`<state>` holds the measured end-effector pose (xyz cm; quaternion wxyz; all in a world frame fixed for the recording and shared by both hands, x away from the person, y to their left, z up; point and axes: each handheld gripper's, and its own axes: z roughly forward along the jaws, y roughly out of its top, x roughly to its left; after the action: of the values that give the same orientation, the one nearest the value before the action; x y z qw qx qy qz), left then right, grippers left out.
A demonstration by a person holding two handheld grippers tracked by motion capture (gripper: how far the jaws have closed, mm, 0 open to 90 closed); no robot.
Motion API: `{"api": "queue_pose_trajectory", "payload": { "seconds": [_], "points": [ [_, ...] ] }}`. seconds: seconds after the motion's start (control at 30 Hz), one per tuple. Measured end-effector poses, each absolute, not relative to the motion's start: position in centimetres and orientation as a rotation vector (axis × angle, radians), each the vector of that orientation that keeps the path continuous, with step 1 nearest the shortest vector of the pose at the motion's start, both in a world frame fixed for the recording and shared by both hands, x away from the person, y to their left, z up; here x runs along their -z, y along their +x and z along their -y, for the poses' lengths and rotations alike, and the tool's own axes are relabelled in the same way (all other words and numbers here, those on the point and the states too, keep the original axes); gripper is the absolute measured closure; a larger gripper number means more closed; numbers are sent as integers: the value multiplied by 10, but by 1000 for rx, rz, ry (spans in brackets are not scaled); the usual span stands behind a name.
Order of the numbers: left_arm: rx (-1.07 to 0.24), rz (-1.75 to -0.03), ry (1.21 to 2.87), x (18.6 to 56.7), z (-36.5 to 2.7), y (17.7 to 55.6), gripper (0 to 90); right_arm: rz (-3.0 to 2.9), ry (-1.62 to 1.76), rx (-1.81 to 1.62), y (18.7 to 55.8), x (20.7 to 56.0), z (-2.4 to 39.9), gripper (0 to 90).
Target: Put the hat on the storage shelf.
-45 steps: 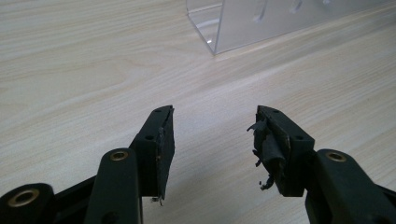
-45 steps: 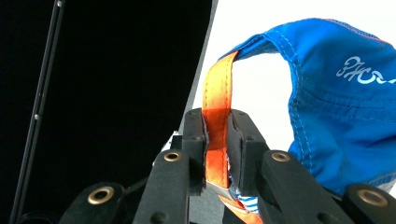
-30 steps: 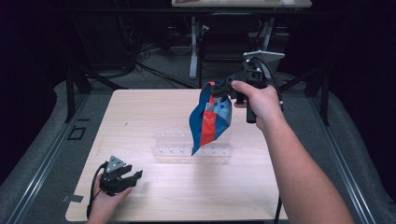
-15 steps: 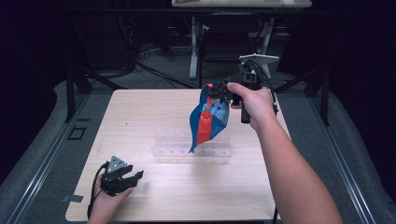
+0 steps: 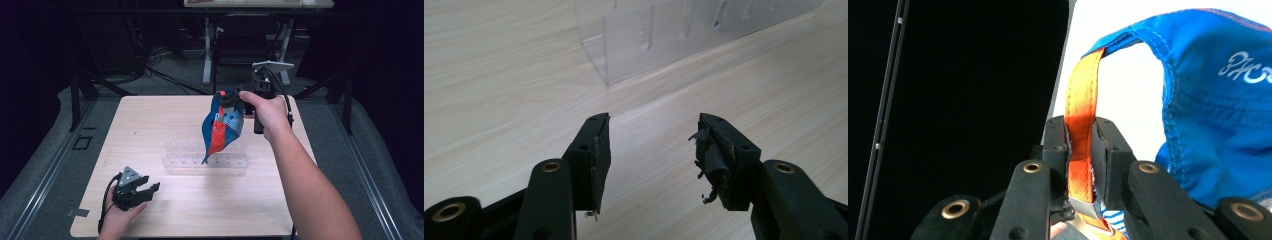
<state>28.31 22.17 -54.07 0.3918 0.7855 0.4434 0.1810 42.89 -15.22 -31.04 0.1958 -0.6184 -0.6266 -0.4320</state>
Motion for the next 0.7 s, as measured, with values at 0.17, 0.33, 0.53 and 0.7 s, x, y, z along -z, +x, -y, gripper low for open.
{"api": "queue_pose_trajectory", "payload": {
  "seconds": [0.17,0.33,0.53,0.7],
  "points": [
    [-488,-1038,2007,524,-198,289,494,1746,-1715,1203,431,320,148,777],
    [-493,-993,2008,519,-182,296,516,1749,-1713,1201,431,323,146,777],
    [-497,-940,2006,512,-161,304,516,1754,-1711,1185,432,327,146,777],
    [-508,-897,2016,503,-145,309,522,1754,-1705,1184,432,332,146,777]
  ]
}}
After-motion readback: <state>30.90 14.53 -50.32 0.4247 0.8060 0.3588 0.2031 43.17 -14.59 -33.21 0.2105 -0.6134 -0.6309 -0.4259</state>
